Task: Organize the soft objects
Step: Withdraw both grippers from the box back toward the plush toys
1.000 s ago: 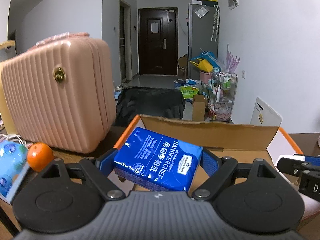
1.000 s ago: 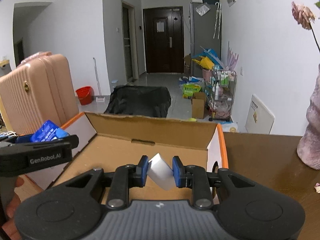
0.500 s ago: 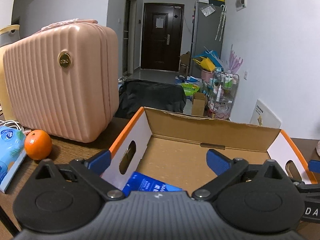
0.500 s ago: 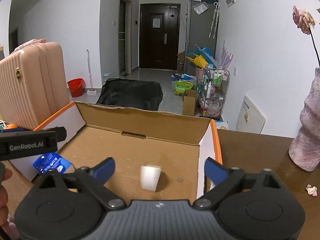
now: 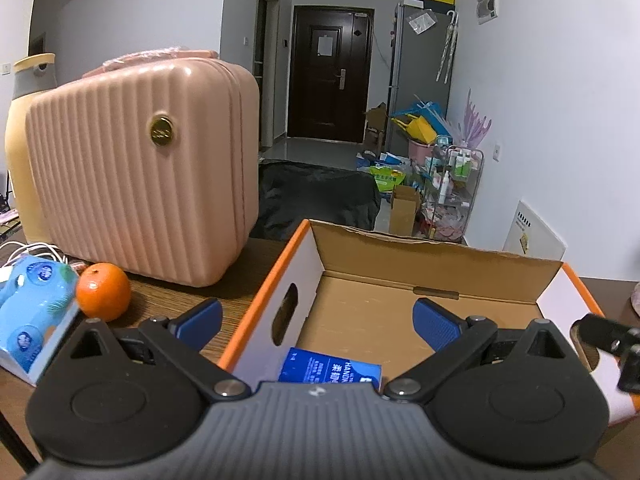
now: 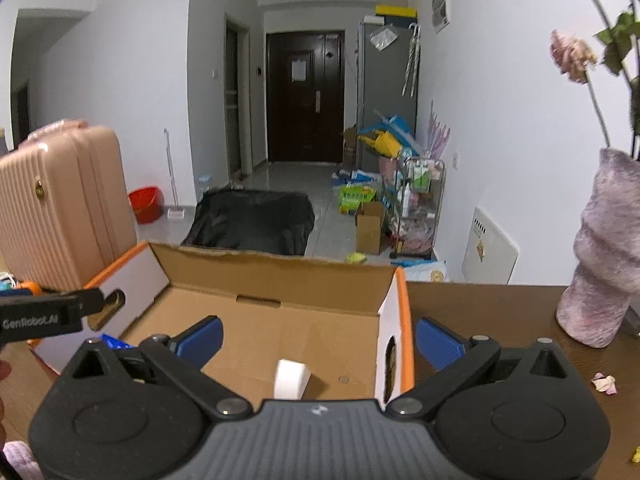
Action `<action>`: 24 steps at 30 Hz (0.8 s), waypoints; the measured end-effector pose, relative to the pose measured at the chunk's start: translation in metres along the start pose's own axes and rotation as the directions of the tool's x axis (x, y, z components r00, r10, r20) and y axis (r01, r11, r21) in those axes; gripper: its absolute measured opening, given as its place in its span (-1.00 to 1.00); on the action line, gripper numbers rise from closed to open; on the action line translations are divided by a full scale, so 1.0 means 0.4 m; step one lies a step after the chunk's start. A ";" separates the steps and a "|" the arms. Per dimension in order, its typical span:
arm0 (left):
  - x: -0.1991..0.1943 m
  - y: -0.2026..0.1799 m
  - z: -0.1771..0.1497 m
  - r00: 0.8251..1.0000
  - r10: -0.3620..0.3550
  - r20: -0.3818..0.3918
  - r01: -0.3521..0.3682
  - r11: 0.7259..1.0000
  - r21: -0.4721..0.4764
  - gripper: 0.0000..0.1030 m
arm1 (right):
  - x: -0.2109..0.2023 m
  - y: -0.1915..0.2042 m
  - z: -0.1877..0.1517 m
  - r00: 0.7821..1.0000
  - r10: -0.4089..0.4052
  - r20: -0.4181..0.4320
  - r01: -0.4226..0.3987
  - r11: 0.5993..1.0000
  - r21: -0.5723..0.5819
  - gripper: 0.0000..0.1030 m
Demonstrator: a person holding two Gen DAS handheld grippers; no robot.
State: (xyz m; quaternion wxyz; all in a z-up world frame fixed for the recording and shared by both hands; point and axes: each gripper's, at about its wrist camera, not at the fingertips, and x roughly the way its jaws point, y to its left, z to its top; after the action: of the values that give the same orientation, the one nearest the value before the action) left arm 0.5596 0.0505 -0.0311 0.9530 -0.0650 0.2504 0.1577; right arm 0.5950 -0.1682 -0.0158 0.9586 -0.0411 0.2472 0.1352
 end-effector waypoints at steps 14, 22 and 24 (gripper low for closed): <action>-0.154 0.063 -0.024 0.999 -0.042 0.034 0.041 0.999 0.021 1.00 | -0.161 0.016 -0.035 0.997 0.017 0.078 -0.016 1.000 -0.014 1.00; -0.245 0.092 -0.055 0.997 -0.055 0.047 0.053 0.998 0.046 1.00 | -0.262 0.044 -0.066 0.992 0.026 0.123 -0.021 0.999 -0.041 1.00; -0.271 0.100 -0.065 0.997 -0.059 0.054 0.056 0.997 0.052 1.00 | -0.285 0.053 -0.078 0.991 0.027 0.131 -0.020 0.999 -0.051 1.00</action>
State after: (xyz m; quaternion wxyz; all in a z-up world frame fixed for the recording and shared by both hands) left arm 0.4451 0.0537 -0.0017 0.9651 -0.0437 0.2256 0.1256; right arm 0.4788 -0.1796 0.0117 0.9698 -0.0527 0.1806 0.1549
